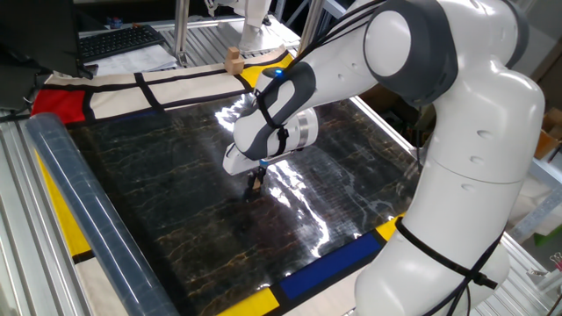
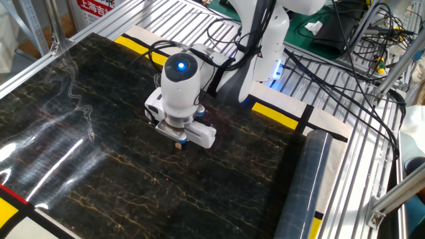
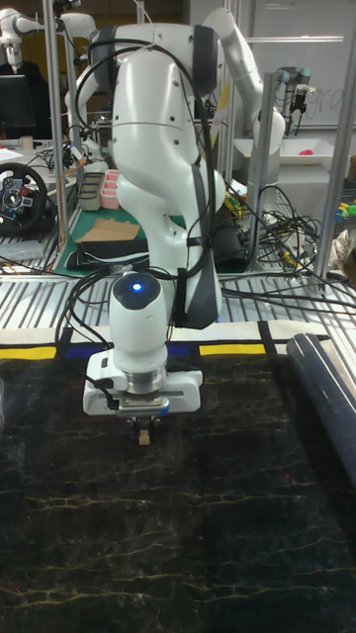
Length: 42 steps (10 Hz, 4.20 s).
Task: Hold a small block with the gripper and sweep it from left to right on the table
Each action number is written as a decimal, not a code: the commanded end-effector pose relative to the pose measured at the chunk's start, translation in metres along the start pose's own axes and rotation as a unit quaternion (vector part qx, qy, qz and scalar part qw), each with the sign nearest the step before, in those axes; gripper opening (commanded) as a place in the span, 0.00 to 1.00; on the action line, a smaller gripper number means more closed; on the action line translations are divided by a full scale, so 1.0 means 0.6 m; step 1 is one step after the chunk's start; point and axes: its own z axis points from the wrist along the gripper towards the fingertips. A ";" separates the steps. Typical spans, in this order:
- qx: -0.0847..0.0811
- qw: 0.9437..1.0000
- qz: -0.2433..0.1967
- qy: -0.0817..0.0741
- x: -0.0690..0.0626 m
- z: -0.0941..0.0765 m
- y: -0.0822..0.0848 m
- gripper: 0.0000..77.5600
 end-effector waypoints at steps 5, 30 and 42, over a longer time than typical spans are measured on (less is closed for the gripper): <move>-0.005 1.000 0.019 0.003 0.010 -0.022 0.087 0.01; -0.012 0.999 0.031 0.042 0.012 0.009 0.131 0.01; -0.002 0.998 0.035 0.050 0.025 0.003 0.152 0.01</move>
